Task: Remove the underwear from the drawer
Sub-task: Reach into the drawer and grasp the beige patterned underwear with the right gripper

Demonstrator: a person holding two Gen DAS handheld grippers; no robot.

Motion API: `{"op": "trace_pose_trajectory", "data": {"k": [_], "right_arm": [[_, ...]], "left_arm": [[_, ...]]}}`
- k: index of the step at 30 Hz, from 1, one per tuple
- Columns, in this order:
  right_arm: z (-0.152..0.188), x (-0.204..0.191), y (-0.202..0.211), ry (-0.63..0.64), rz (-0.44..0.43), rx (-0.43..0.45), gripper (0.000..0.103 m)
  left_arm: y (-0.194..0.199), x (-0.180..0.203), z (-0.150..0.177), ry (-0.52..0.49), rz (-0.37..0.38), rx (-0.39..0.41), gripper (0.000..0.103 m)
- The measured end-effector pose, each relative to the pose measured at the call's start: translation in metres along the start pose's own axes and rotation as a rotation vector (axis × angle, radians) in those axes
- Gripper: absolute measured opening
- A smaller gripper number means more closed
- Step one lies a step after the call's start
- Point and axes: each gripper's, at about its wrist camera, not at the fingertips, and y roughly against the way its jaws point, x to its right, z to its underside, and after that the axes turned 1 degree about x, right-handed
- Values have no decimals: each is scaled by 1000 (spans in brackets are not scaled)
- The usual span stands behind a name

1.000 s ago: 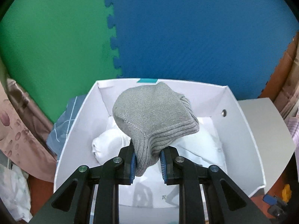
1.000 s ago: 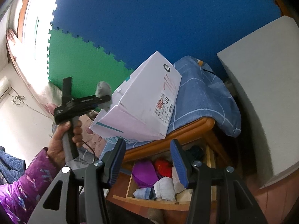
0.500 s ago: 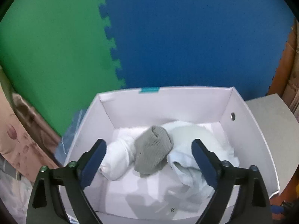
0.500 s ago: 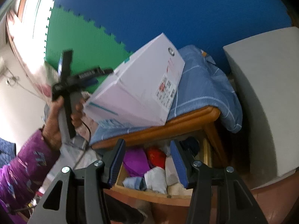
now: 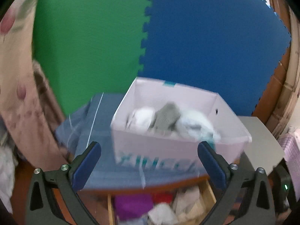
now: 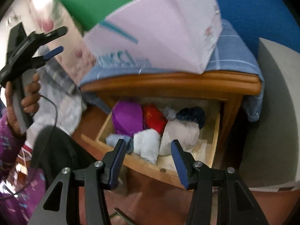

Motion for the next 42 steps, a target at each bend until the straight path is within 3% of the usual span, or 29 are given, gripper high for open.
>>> {"op": "trace_pose_trajectory", "data": {"k": [6, 11, 16, 20, 30, 33, 37, 38, 39, 42], "right_arm": [[-1, -20, -45, 139, 86, -115, 51], [-6, -19, -87, 230, 205, -201, 51], [-11, -25, -125, 394, 305, -283, 52], [-7, -30, -150, 562, 341, -350, 58], [-17, -27, -190, 763, 411, -409, 63], [-10, -30, -201, 840, 395, -407, 63], [-11, -22, -218, 805, 410, -467, 63], [-12, -20, -219, 794, 404, -471, 59], [-14, -20, -219, 790, 391, -476, 39], [-14, -17, -219, 766, 384, -497, 19]], "left_arm": [[8, -48, 66, 106, 43, -47, 102], [7, -67, 77, 226, 131, -55, 102], [8, -65, 81, 204, 108, -49, 102], [3, -54, 83, 133, 102, -71, 102], [-10, -39, 86, 54, 99, -119, 102], [-11, -35, 87, 27, 96, -123, 102], [-14, -29, 88, -9, 89, -135, 102], [-15, -28, 88, -17, 87, -138, 102], [-15, -28, 88, -21, 86, -139, 102], [-16, -27, 89, -28, 84, -138, 102]]}}
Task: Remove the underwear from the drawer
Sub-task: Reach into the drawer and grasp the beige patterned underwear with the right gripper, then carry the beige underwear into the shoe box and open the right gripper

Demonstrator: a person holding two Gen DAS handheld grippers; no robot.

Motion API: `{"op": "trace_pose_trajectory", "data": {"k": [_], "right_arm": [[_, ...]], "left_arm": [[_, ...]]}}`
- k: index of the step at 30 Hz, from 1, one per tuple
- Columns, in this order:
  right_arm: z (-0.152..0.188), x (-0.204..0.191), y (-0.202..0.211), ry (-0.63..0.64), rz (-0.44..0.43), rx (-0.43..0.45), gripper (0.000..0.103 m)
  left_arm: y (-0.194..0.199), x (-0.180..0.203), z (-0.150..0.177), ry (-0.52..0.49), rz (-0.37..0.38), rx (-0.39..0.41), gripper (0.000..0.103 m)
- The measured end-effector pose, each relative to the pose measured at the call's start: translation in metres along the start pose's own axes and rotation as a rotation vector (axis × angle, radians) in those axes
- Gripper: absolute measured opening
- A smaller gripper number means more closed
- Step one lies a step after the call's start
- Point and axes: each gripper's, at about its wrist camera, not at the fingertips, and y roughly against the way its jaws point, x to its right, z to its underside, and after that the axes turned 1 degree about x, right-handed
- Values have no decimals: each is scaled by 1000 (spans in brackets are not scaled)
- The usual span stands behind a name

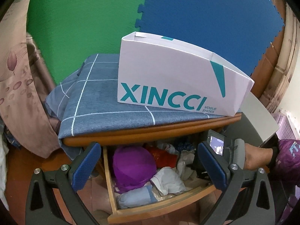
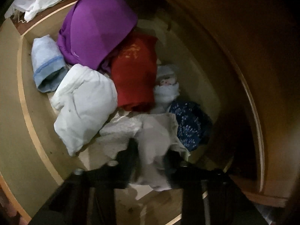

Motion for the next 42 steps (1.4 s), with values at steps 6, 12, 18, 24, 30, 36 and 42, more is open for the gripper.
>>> {"op": "trace_pose_trajectory", "data": {"k": [6, 12, 18, 24, 30, 36, 42], "right_arm": [[7, -5, 23, -31, -12, 46, 12], [25, 11, 73, -200, -72, 153, 12], [47, 18, 121, -324, -125, 288, 12], [67, 28, 163, -436, -208, 416, 12], [81, 40, 215, -531, -305, 546, 12], [87, 54, 272, -592, -383, 695, 12], [79, 85, 331, -648, -410, 840, 12]], "left_arm": [[0, -3, 0, 19, 2, -2, 102], [-2, -7, 0, 39, 10, -16, 102], [-3, -11, 1, 68, 14, -25, 102], [-5, -10, 1, 65, 5, -31, 102], [-7, -2, 3, 24, -11, -38, 102], [-6, 2, 4, -11, -18, -31, 102], [-2, -1, 3, 5, -2, -21, 102]]}}
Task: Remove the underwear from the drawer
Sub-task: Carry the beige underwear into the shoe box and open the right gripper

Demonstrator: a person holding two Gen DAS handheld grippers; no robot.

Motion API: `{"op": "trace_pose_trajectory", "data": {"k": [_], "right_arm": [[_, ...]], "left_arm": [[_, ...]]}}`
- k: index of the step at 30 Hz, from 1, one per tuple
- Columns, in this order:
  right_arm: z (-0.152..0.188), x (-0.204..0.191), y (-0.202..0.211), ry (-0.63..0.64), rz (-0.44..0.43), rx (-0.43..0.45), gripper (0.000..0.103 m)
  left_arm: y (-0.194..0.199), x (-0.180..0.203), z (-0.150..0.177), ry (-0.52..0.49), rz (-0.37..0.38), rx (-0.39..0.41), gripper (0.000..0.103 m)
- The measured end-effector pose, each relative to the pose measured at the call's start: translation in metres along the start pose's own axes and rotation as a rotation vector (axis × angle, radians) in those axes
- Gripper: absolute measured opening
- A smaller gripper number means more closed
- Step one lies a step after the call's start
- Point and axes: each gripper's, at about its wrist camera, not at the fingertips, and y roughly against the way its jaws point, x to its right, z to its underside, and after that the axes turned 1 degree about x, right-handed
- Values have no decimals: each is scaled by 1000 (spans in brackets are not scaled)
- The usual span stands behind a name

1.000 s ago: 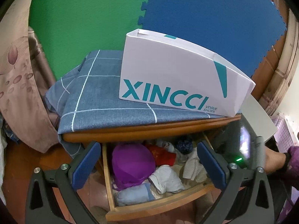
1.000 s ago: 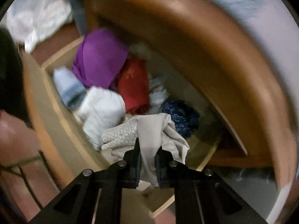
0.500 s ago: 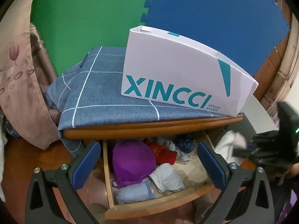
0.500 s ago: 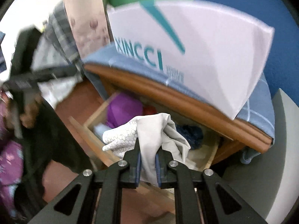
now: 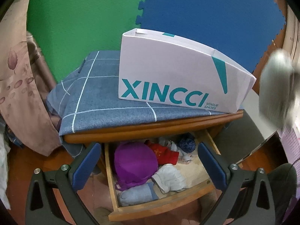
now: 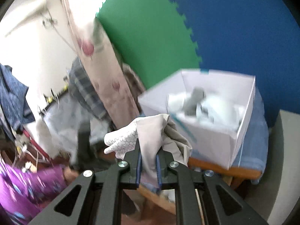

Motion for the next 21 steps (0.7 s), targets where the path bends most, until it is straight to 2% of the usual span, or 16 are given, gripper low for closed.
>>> {"op": "trace_pose_trajectory", "data": {"k": [3, 7, 10, 15, 21], "right_arm": [[-37, 6, 6, -22, 21, 55, 12], [-78, 29, -9, -61, 79, 73, 12], [-107, 59, -37, -105, 176, 56, 12], [-124, 113, -83, -222, 276, -16, 12], [-125, 163, -123, -318, 385, -81, 12]], "left_arm": [[1, -3, -1, 11, 4, 1, 102], [2, -3, -1, 10, 4, 4, 102], [1, -2, -1, 3, 4, 4, 102], [1, 0, 0, -13, 11, -1, 102], [0, 2, 1, -23, 26, -12, 102]]}}
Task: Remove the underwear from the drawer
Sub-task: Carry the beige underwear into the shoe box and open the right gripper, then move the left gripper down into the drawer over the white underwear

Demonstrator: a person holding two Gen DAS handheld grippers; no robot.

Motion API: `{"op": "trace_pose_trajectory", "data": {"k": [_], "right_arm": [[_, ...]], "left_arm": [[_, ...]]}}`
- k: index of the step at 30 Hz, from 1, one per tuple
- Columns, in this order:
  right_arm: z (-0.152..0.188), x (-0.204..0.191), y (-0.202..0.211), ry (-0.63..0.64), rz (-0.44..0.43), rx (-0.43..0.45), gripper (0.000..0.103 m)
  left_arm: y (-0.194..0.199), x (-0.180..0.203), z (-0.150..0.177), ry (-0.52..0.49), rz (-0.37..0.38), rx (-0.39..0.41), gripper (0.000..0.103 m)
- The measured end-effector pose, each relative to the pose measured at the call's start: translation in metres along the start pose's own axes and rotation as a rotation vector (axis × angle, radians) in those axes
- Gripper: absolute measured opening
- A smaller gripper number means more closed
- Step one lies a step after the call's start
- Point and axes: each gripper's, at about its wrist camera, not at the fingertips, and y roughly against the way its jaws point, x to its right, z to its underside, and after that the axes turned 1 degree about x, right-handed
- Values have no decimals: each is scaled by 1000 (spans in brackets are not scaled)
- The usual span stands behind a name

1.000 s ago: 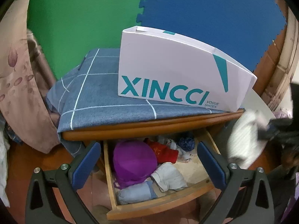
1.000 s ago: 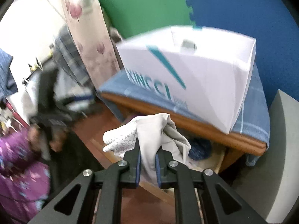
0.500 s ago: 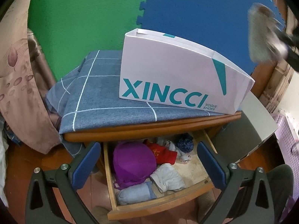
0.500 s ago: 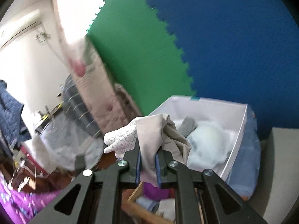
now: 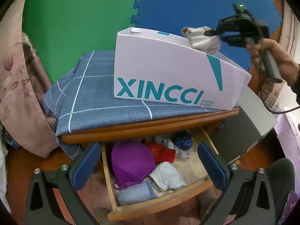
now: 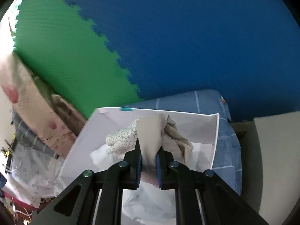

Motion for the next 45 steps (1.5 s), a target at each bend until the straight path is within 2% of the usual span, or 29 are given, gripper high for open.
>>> {"op": "trace_pose_trajectory", "data": {"k": [4, 8, 12, 14, 16, 17, 18, 19, 23, 25, 26, 28, 29, 31, 33, 37, 40, 42, 45], "right_arm": [[-3, 10, -18, -17, 75, -37, 12], [-2, 10, -34, 51, 200, -94, 12], [3, 5, -47, 136, 286, -152, 14], [4, 0, -47, 165, 310, -144, 16], [3, -1, -44, 166, 317, -127, 27], [4, -1, -40, 163, 319, -116, 37], [6, -2, -34, 160, 305, -87, 45], [7, -3, -26, 157, 291, -56, 45], [24, -6, 31, 158, 210, 172, 45], [43, -6, 71, 142, 120, 302, 45], [63, -5, 97, 139, 47, 368, 45], [102, -5, 129, 155, -68, 413, 45], [113, -4, 134, 166, -95, 417, 45], [157, -3, 146, 217, -119, 405, 45], [200, 3, 146, 245, -66, 372, 45], [249, 47, 128, 83, -95, 287, 45], [248, 71, 115, -16, -125, 230, 46], [251, 75, 125, -25, -135, 273, 46], [251, 74, 132, -26, -153, 276, 46]], "left_arm": [[0, -1, 0, -2, 7, -4, 102], [-1, -1, 0, -1, 7, -7, 102], [-1, -2, -1, 5, 7, -8, 102], [-1, -2, -1, 9, 5, -9, 102], [-1, -4, -1, 14, 4, -11, 102], [-1, -5, -1, 18, 3, -12, 102], [-1, -6, 0, 20, 4, -13, 102], [-1, -7, 0, 23, 2, -15, 102], [-5, -9, 0, 35, 2, -36, 102], [-6, -9, 1, 35, -1, -42, 102], [-7, -8, 1, 33, -5, -44, 102], [-8, -7, 3, 28, -3, -56, 102], [-9, -7, 3, 28, 0, -63, 102], [-12, -7, 4, 32, 2, -81, 102], [-16, -6, 5, 36, 5, -109, 102], [-28, 0, 7, 40, 10, -175, 102], [-37, 6, 10, 29, -2, -220, 102], [-43, 13, 12, 15, -27, -243, 102], [-56, 18, 17, 26, -49, -296, 102]]}}
